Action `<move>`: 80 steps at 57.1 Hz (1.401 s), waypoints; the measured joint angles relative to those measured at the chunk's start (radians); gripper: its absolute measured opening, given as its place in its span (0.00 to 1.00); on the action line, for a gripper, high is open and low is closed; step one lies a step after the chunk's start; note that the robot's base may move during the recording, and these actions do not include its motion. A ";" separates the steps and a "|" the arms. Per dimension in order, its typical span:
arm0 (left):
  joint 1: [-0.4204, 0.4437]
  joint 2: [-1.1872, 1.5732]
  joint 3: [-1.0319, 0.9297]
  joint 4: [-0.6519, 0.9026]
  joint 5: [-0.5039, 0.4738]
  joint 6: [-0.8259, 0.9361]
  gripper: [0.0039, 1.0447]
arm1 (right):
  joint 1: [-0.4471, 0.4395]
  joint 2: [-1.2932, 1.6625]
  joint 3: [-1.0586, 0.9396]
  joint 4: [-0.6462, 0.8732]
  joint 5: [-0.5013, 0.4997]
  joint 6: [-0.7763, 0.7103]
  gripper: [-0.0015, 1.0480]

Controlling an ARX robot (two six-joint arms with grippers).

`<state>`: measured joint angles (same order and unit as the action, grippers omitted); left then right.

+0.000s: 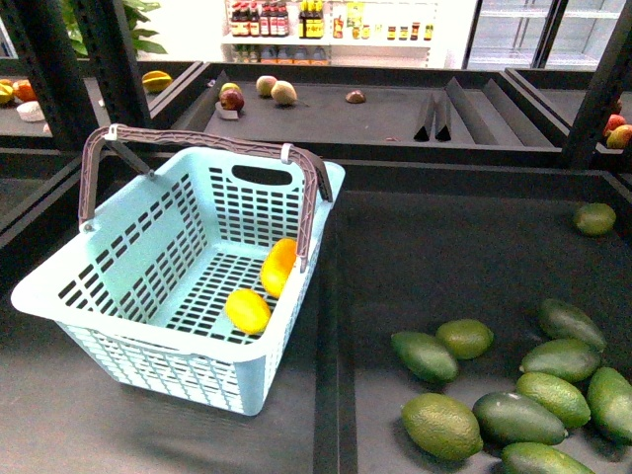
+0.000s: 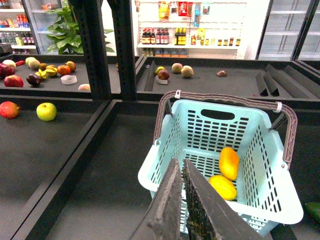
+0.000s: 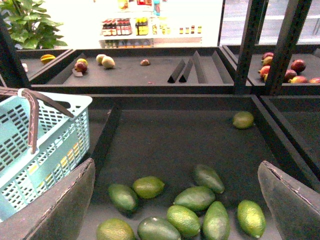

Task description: Pick lemon and mango into basket

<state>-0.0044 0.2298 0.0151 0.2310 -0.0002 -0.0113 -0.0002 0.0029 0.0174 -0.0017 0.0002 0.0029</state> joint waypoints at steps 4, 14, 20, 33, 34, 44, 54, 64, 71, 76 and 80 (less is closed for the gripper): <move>0.000 -0.021 0.000 -0.021 0.000 0.000 0.03 | 0.000 0.000 0.000 0.000 0.000 0.000 0.92; 0.000 -0.116 0.000 -0.142 0.000 0.000 0.03 | 0.000 0.000 0.000 0.000 0.000 0.000 0.92; 0.000 -0.219 0.000 -0.227 0.000 0.000 0.03 | 0.000 0.000 0.000 0.000 0.000 0.000 0.92; 0.000 -0.224 0.000 -0.230 0.000 0.000 0.03 | 0.000 0.000 0.000 0.000 0.000 0.000 0.92; 0.000 -0.224 0.000 -0.230 0.000 0.000 0.03 | 0.000 0.000 0.000 0.000 0.000 0.000 0.92; 0.000 -0.224 0.000 -0.230 0.000 0.000 0.03 | 0.000 0.000 0.000 0.000 0.000 0.000 0.92; 0.000 -0.224 0.000 -0.230 0.000 0.000 0.03 | 0.000 0.000 0.000 0.000 0.000 0.000 0.92; 0.000 -0.224 0.000 -0.230 0.000 0.000 0.10 | 0.000 0.000 0.000 0.000 0.000 0.000 0.92; 0.000 -0.224 0.000 -0.230 0.000 0.000 0.32 | 0.000 0.000 0.000 0.000 0.000 0.000 0.92; 0.000 -0.224 0.000 -0.230 0.000 0.000 0.49 | 0.000 0.000 0.000 0.000 0.000 0.000 0.92; 0.000 -0.224 0.000 -0.230 0.000 0.000 0.62 | 0.000 0.000 0.000 0.000 0.000 0.000 0.92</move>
<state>-0.0044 0.0063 0.0154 0.0013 -0.0002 -0.0109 -0.0002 0.0029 0.0174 -0.0017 0.0002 0.0029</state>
